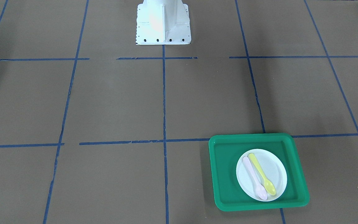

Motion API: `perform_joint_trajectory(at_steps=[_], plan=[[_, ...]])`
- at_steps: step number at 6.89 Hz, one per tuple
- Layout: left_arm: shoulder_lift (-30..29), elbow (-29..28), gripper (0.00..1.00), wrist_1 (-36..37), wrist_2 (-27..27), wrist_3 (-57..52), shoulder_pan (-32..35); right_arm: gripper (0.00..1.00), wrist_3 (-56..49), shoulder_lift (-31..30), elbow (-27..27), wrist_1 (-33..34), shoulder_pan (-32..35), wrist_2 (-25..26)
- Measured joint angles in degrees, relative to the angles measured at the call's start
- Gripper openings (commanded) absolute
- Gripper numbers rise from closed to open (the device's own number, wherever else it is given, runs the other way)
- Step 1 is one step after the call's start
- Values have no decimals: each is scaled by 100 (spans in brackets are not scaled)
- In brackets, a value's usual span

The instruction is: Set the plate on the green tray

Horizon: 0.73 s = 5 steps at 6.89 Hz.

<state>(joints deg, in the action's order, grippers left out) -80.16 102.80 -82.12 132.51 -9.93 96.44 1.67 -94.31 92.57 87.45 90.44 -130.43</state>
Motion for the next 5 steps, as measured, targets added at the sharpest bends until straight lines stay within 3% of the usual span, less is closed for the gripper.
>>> perform_joint_trajectory(at_steps=[2,5], plan=[[-31,44,100,-123,4,17,-39,100,0,0,-2,0,0,0],[-617,52,100,104,-36,-5,-41,100,0,0,-2,0,0,0]])
